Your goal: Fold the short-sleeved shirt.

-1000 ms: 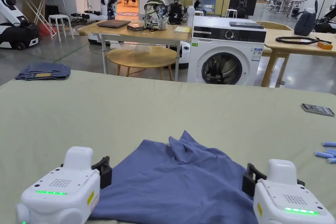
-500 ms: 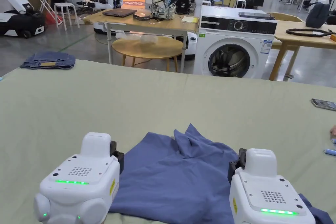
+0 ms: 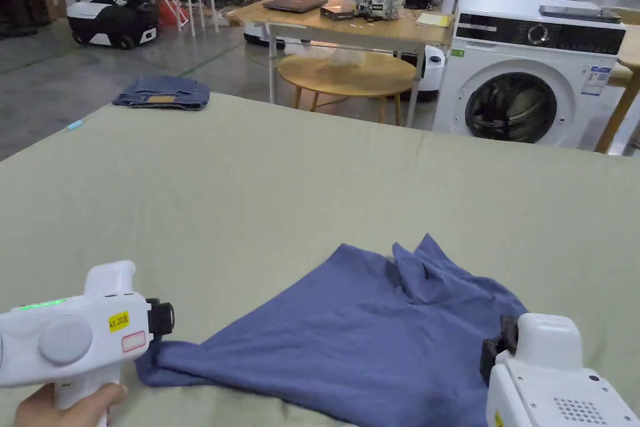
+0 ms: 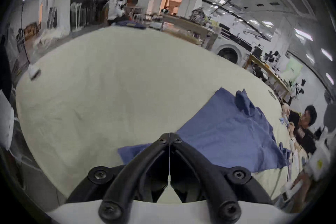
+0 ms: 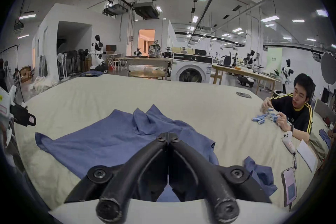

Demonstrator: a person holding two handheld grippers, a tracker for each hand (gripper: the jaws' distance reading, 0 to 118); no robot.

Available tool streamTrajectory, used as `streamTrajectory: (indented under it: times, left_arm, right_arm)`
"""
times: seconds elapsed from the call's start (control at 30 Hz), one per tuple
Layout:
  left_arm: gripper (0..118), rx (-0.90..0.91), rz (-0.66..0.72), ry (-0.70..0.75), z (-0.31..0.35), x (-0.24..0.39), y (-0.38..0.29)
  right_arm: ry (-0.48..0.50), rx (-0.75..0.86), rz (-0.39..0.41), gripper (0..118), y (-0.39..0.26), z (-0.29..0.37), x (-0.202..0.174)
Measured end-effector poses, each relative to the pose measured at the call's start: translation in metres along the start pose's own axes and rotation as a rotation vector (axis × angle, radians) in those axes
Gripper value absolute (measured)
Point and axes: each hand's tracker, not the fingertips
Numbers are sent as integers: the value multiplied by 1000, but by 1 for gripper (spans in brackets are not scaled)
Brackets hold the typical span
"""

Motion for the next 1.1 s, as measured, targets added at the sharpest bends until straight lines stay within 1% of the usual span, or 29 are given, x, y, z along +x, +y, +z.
streamTrajectory:
  times: [0.07,0.1,0.13,0.17,0.2,0.27,0.37,0.47,0.57,0.63,0.77,0.83,0.93,0.97,1.03,1.1]
  left_arm:
    - [0,-88,4,11,-8,-8,9]
    - [10,-122,10,22,-15,-13,13]
    - [27,-145,17,41,-18,-10,12]
    - [53,-163,22,48,-20,-8,10]
    - [66,-179,28,65,-25,-11,11]
    - [67,-202,30,99,-36,-14,11]
    - [67,-266,65,102,-52,-13,7]
    - [66,-323,56,198,-66,-20,-1]
    - [66,-296,56,194,-75,-23,-4]
    - [63,-293,27,219,-75,-19,-2]
    - [51,-297,-20,245,-72,-11,-5]
    - [40,-292,-32,250,-69,-8,-7]
    - [10,-296,-68,224,-71,-2,-11]
    - [0,-301,-72,189,-73,-2,-12]
    - [0,-298,-109,212,-73,1,-14]
    - [0,-286,-120,204,-71,-4,-13]
  right_arm:
    - [7,-15,8,0,-2,-4,-2]
    - [9,-22,14,0,-4,-5,-4]
    - [13,-33,18,0,-5,-8,-5]
    - [16,-38,18,0,-6,-10,-5]
    - [16,-45,19,0,-8,-11,-6]
    - [18,-60,18,0,-11,-13,-6]
    - [15,-83,12,0,-16,-17,-5]
    - [12,-106,4,0,-20,-20,-3]
    - [9,-121,2,0,-23,-21,0]
    - [8,-130,2,0,-26,-21,1]
    - [10,-146,-3,0,-30,-23,2]
    - [9,-154,-3,0,-31,-23,2]
    - [10,-163,-12,0,-33,-25,2]
    - [12,-167,-17,0,-34,-26,3]
    - [17,-173,-25,0,-34,-28,4]
    - [19,-177,-31,0,-31,-32,8]
